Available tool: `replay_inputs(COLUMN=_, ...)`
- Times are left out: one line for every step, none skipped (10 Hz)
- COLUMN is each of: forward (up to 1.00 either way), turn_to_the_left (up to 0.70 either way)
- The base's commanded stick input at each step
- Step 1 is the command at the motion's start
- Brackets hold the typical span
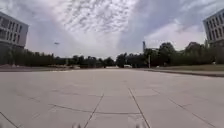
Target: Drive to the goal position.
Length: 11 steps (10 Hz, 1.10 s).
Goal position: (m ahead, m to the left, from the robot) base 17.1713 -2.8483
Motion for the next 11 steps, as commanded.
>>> replay_inputs(forward=0.7, turn_to_the_left=0.0)
replay_inputs(forward=0.7, turn_to_the_left=0.0)
replay_inputs(forward=0.7, turn_to_the_left=0.0)
replay_inputs(forward=0.7, turn_to_the_left=0.0)
replay_inputs(forward=0.7, turn_to_the_left=0.0)
replay_inputs(forward=0.7, turn_to_the_left=0.0)
replay_inputs(forward=0.7, turn_to_the_left=0.0)
replay_inputs(forward=0.7, turn_to_the_left=0.0)
replay_inputs(forward=0.7, turn_to_the_left=0.0)
replay_inputs(forward=0.7, turn_to_the_left=0.0)
replay_inputs(forward=0.7, turn_to_the_left=0.0)
